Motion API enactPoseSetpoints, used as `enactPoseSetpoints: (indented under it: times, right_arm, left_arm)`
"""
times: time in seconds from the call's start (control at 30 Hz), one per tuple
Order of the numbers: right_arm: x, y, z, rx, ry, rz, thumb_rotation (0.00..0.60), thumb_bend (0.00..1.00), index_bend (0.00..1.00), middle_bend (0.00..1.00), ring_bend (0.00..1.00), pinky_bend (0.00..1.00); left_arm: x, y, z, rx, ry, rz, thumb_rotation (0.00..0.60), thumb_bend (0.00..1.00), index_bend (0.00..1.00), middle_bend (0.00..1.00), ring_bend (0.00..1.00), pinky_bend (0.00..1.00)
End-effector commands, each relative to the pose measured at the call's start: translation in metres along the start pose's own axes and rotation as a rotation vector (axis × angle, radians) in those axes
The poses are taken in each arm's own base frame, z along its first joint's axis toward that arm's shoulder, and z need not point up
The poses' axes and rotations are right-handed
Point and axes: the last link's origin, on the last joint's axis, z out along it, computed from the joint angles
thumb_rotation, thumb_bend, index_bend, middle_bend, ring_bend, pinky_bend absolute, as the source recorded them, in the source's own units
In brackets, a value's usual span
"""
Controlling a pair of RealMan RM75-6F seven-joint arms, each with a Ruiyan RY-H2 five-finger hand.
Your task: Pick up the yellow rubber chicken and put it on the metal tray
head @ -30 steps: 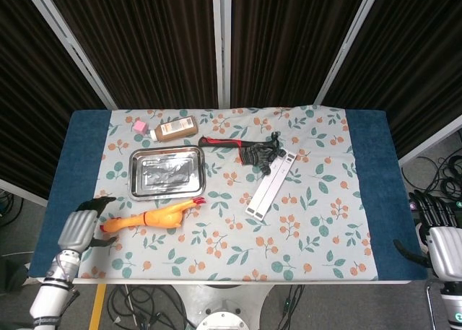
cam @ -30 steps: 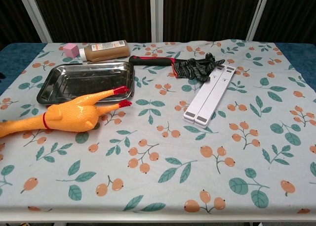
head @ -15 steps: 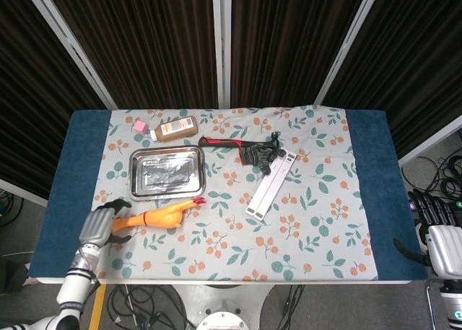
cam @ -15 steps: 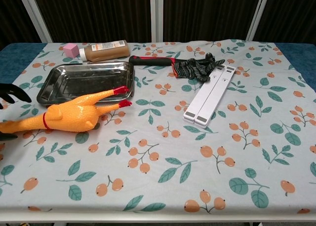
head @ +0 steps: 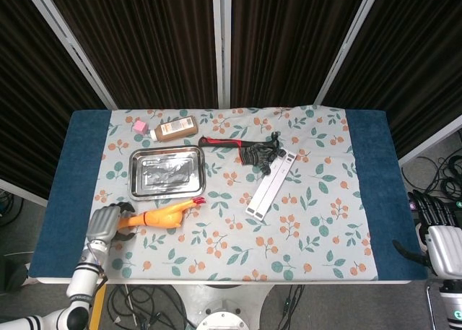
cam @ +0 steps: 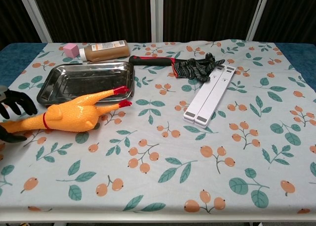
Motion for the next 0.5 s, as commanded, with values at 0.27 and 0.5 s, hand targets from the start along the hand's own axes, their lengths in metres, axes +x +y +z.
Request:
enactPoseSetpoints:
  times: [0.27,0.5]
  right_arm:
    - [-0.0002,-0.0024,0.0009,0.000,-0.004,-0.003,0.600,0.10,0.00,0.04,0.00,0.01]
    - [-0.0003,-0.0025,0.0008,-0.006,-0.005,-0.004,0.600,0.10,0.00,0.04,0.00,0.01]
  left_arm:
    - [-0.0062,0.0002,0.0071,-0.015,-0.015,0.002,0.600,0.23,0.48,0.47,0.37,0.42]
    - [-0.0066,-0.0048,0.0111,-0.017,-0.012,-0.030,0.600,0.37,0.55,0.55,0.44,0.48]
